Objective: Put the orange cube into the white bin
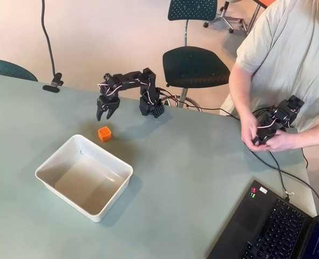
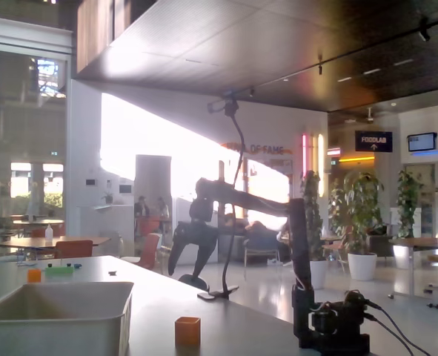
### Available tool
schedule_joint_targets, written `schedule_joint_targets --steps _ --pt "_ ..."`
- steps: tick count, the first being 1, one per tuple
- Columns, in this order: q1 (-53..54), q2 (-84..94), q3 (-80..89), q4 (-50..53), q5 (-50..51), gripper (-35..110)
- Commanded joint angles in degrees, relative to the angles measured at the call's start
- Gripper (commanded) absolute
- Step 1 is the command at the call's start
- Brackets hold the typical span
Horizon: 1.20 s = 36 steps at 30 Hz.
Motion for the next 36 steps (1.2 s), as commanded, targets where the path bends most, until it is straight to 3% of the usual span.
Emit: schedule_joint_targets --steps 1,36 --pt "0.2 -1.8 -1.2 0.3 0.0 37" --pt "0.2 -16.6 -1.2 4.9 -4.0 48"
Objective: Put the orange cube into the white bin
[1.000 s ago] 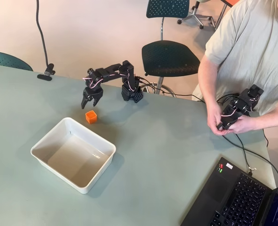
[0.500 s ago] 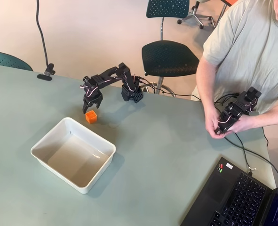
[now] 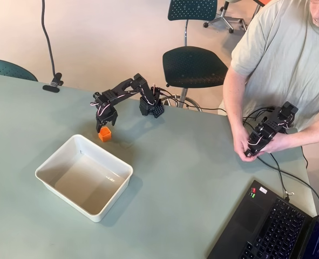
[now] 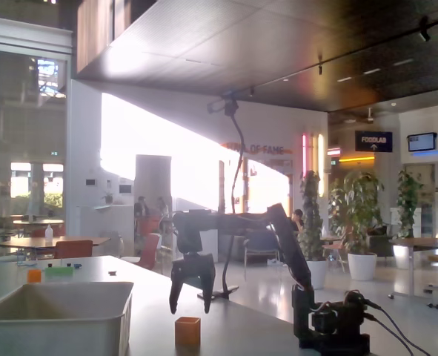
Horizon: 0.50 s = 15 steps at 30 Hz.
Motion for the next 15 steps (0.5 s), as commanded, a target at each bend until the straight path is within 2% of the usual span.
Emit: schedule_joint_targets --steps 1,7,15 --pt "0.3 0.4 -1.1 0.3 -0.3 50" --pt "0.2 -0.2 -1.0 0.2 -0.3 60" --pt "0.3 -5.6 -1.0 -0.4 -0.3 61"
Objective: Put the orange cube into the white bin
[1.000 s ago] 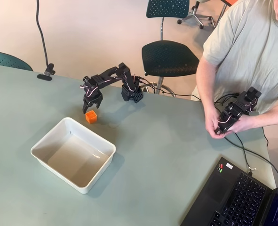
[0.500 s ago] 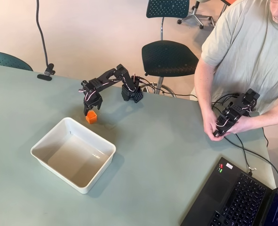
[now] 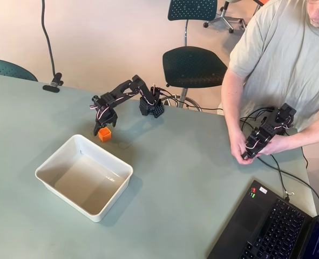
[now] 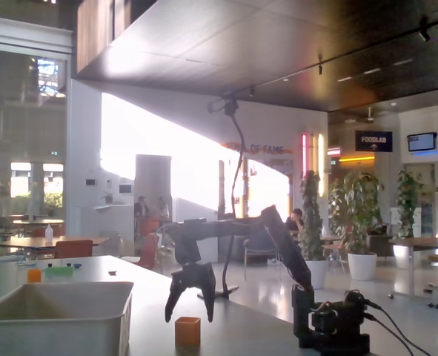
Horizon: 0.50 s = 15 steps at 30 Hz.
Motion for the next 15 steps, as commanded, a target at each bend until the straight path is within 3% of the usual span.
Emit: schedule_joint_targets --steps 1,15 --pt "0.4 -0.3 -1.0 -0.4 -0.4 61" --pt "0.4 -0.8 -1.0 -4.0 -0.1 61"
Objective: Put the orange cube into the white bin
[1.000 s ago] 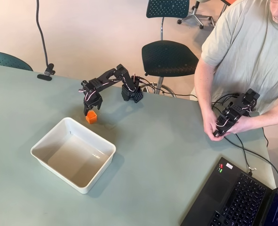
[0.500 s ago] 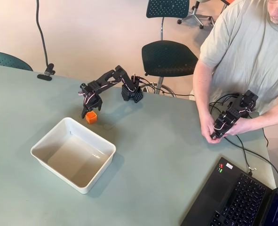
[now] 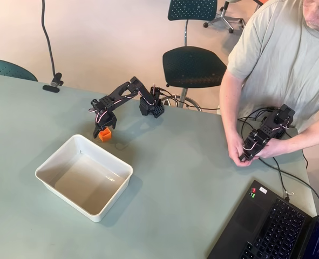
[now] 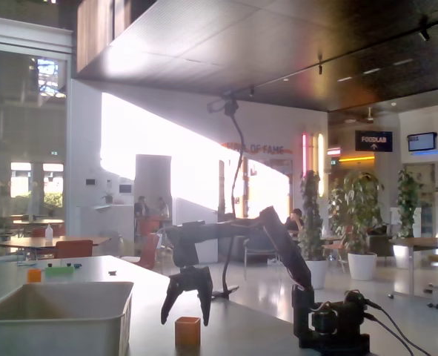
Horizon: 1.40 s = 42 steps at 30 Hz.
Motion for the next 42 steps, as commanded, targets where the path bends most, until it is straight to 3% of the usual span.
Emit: schedule_joint_targets --steps 1,29,37,42 --pt "0.4 0.2 -1.0 -0.4 -0.1 61" --pt "3.3 -3.4 -1.2 -3.6 -0.6 60" --pt "3.1 -2.6 -1.9 -3.7 -0.6 36" --pt "2.8 -3.3 -1.8 -4.5 -0.6 32"
